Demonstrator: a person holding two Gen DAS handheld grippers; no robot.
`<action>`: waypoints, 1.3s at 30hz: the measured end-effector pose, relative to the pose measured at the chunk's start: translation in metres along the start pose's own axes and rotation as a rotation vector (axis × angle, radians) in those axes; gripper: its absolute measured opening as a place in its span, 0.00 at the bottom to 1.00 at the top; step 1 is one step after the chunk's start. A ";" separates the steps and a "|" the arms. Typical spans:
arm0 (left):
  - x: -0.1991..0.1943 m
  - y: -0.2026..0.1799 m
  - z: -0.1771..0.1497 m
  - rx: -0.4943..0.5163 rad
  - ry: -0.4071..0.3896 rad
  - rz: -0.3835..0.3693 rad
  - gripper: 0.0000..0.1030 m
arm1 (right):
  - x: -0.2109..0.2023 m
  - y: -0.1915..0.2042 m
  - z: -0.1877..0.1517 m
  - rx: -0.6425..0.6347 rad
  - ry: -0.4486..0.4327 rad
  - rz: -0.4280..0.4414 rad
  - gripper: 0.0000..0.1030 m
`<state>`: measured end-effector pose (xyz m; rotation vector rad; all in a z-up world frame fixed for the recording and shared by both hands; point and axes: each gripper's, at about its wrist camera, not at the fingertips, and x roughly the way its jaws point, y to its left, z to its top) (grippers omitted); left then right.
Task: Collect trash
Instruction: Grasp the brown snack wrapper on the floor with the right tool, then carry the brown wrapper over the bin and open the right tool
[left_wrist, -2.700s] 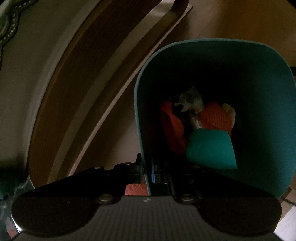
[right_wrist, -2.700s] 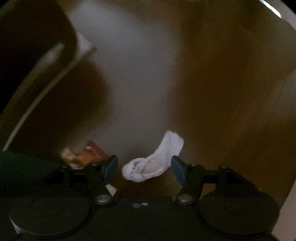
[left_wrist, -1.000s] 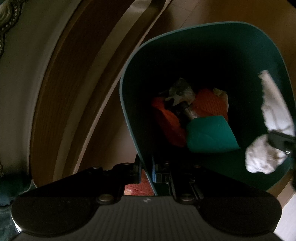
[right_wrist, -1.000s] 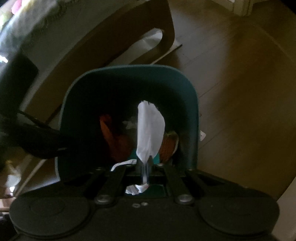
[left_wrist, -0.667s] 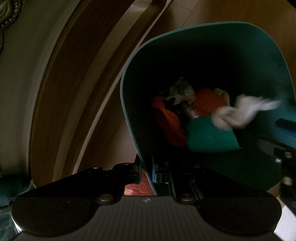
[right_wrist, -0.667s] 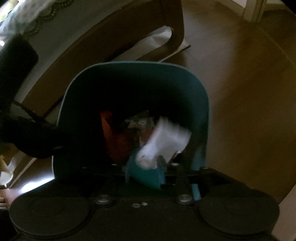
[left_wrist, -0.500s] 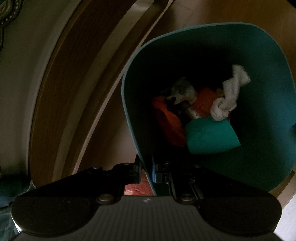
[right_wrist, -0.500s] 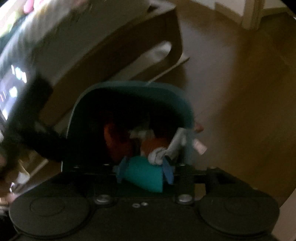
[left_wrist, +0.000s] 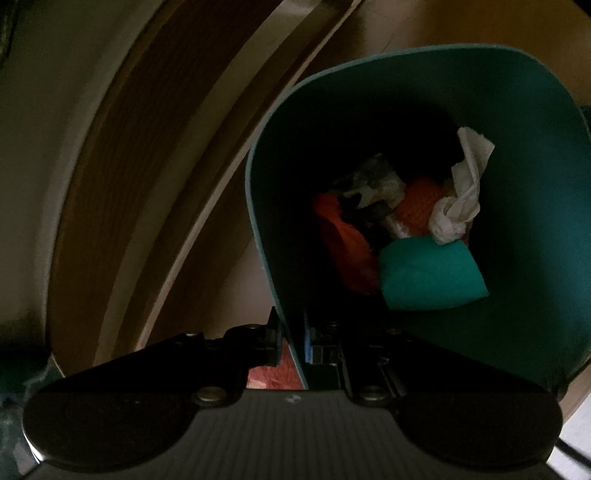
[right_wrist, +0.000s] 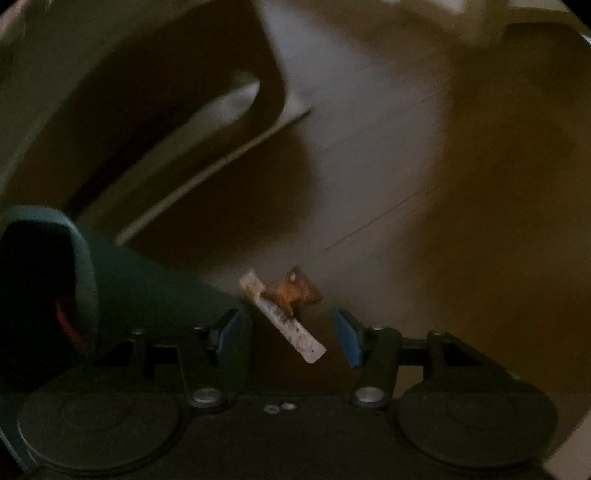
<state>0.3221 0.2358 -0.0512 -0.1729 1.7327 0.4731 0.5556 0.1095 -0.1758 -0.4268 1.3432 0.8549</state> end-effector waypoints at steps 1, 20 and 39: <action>0.003 0.001 0.000 -0.008 0.009 -0.007 0.10 | 0.016 0.000 -0.003 -0.039 0.028 0.002 0.53; -0.005 -0.007 0.004 -0.070 -0.002 -0.073 0.11 | 0.174 -0.017 0.039 0.533 0.230 -0.026 0.60; -0.001 -0.002 0.006 -0.074 0.035 -0.108 0.10 | 0.021 0.012 0.013 0.384 0.089 -0.059 0.29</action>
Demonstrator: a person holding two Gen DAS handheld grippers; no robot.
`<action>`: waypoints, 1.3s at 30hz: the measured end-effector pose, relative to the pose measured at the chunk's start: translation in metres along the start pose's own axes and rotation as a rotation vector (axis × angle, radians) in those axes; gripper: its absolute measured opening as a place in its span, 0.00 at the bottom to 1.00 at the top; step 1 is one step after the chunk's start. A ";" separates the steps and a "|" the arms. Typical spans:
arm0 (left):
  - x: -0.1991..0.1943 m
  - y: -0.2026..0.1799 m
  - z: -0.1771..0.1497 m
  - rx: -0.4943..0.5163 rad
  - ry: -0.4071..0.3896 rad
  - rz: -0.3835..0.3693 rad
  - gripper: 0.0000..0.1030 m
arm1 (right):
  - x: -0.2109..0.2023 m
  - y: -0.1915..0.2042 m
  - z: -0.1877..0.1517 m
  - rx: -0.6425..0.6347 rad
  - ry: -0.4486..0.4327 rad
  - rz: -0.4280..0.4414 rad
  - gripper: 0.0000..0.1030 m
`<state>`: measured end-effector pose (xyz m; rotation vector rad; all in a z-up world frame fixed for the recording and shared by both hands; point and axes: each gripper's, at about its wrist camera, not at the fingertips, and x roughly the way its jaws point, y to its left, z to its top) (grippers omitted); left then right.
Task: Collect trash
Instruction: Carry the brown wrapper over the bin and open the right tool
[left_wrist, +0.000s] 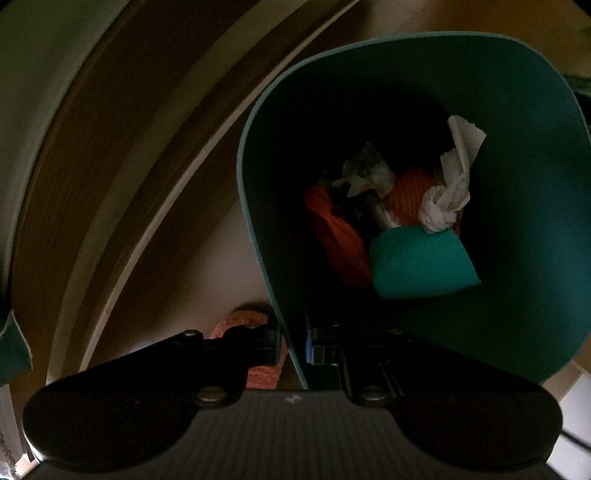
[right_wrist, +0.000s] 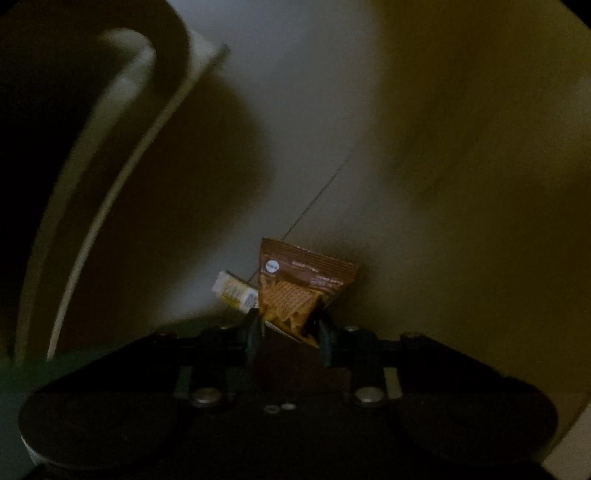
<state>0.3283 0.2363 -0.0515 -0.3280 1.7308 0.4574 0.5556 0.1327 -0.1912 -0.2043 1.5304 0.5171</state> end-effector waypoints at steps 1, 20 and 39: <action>0.002 -0.001 0.002 0.006 0.002 0.001 0.10 | -0.019 0.003 -0.006 -0.014 -0.009 0.001 0.29; 0.004 -0.011 0.007 0.078 0.044 0.019 0.12 | -0.154 0.142 -0.145 -0.440 -0.030 0.028 0.29; 0.002 -0.008 0.004 0.070 0.033 0.011 0.12 | -0.152 0.139 -0.124 -0.388 -0.043 0.089 0.59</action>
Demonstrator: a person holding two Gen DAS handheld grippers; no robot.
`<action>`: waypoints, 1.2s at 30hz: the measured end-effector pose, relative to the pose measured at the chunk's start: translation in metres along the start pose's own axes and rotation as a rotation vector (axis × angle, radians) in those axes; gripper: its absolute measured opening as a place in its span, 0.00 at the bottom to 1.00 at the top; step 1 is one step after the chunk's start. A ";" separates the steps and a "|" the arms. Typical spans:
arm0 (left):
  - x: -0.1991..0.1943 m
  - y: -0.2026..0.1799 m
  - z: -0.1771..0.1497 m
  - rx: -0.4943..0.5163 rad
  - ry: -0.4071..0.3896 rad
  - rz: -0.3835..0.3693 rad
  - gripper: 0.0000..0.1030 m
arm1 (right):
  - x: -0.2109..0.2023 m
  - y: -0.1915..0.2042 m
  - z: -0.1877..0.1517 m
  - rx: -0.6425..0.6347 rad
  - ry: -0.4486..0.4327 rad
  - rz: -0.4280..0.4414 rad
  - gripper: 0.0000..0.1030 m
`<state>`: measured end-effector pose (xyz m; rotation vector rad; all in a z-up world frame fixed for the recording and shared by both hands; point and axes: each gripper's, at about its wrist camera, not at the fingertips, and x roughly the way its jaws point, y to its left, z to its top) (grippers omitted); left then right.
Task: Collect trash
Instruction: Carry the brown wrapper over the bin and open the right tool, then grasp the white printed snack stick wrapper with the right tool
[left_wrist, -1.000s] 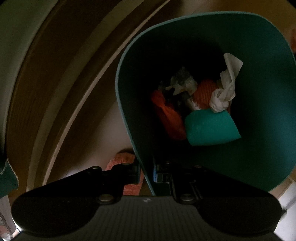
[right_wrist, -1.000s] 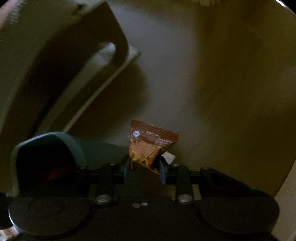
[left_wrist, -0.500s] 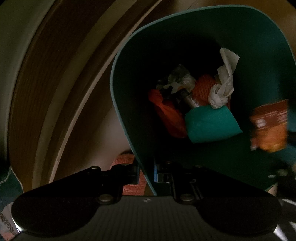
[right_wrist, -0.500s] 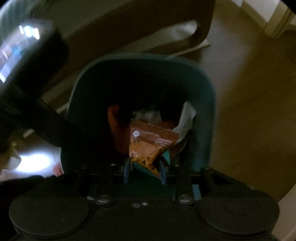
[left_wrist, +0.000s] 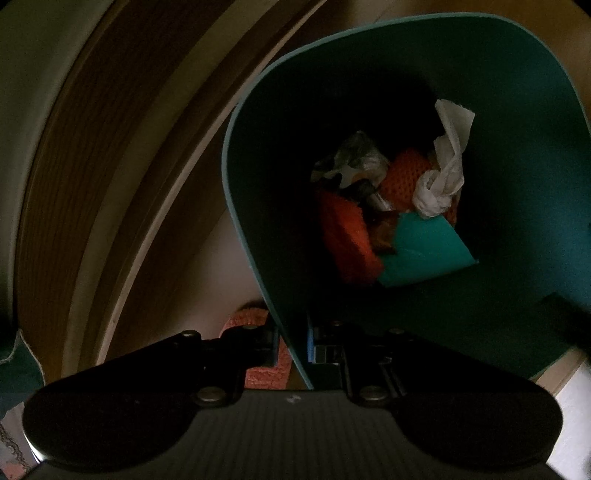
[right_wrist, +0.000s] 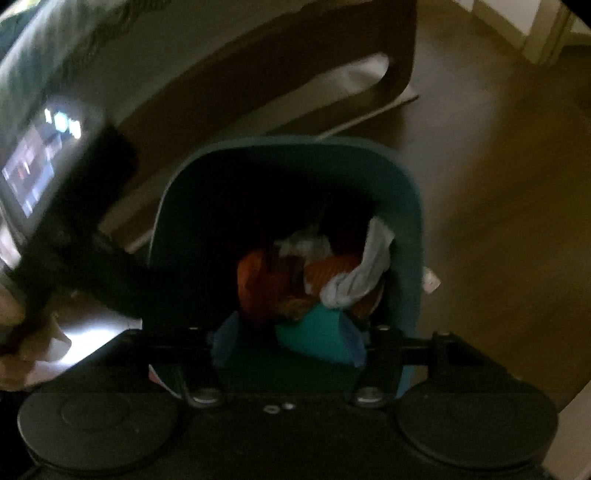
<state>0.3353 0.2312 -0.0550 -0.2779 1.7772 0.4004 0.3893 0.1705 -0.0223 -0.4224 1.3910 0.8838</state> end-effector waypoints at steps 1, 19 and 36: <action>0.000 0.000 0.000 -0.002 0.001 0.000 0.12 | -0.003 -0.006 0.001 0.000 -0.009 -0.005 0.59; 0.002 0.000 0.004 -0.025 0.024 0.000 0.12 | 0.013 -0.111 0.022 0.003 -0.054 -0.063 0.83; 0.004 0.010 0.010 -0.055 0.000 -0.061 0.12 | 0.107 -0.208 0.049 0.045 -0.001 0.604 0.96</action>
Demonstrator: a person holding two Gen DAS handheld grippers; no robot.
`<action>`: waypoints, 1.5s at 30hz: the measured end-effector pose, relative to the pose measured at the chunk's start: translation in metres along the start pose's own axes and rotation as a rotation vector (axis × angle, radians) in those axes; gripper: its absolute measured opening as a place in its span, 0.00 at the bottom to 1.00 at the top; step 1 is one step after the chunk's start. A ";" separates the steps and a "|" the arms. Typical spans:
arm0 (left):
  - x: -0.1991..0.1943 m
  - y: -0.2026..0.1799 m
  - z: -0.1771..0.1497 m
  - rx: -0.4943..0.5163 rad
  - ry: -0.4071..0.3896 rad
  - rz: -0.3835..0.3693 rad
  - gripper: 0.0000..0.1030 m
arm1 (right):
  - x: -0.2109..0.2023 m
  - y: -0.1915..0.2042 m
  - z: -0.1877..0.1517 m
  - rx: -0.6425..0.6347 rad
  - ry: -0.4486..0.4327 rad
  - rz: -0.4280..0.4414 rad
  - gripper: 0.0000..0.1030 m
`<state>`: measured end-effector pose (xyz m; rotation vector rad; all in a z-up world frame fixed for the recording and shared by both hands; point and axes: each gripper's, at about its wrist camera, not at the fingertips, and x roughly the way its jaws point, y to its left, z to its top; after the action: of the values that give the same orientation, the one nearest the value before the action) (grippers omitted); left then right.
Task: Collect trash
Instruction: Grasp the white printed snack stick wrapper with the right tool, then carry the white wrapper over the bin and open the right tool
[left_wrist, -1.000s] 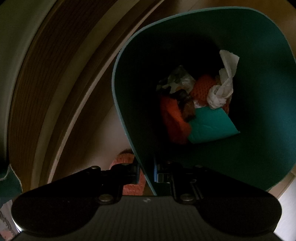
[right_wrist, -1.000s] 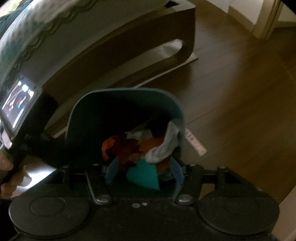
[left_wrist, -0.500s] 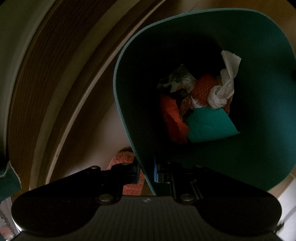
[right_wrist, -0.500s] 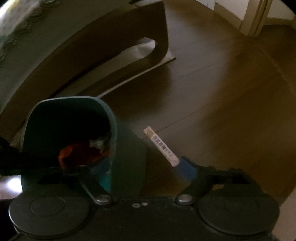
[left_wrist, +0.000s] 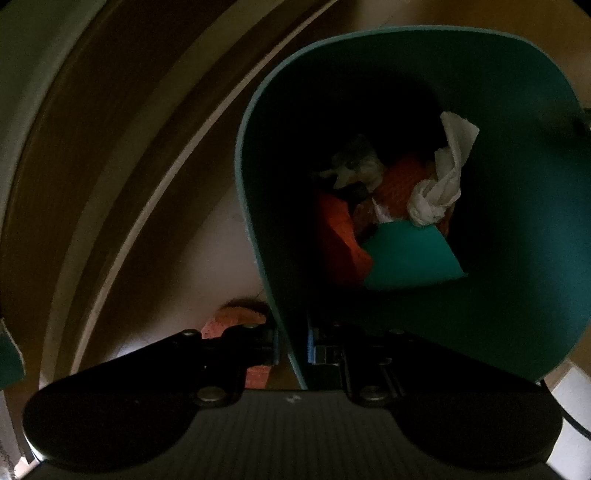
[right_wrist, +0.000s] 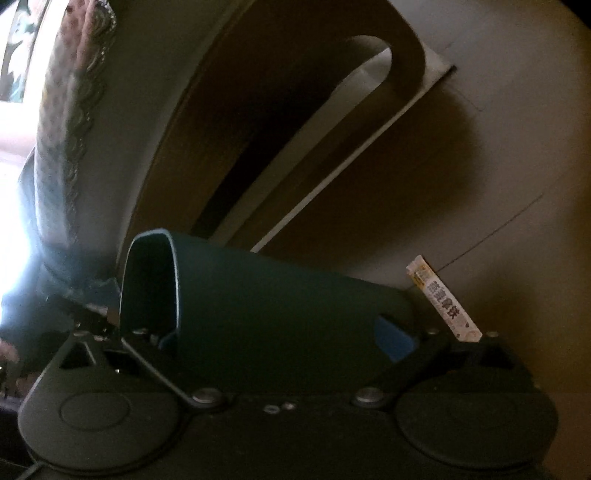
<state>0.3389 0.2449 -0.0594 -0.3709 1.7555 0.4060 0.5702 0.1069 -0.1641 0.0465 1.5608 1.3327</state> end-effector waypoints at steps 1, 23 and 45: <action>0.000 -0.001 0.000 0.004 -0.009 0.009 0.12 | -0.003 -0.003 0.002 0.003 -0.003 0.011 0.96; 0.006 0.011 0.000 -0.028 -0.007 0.012 0.12 | 0.136 -0.067 -0.030 -0.289 0.246 -0.625 0.71; 0.008 0.013 -0.004 -0.028 -0.026 0.012 0.12 | 0.095 -0.051 -0.063 -0.079 0.053 -0.796 0.13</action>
<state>0.3278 0.2541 -0.0657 -0.3735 1.7292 0.4423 0.5102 0.1002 -0.2734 -0.6031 1.3452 0.7564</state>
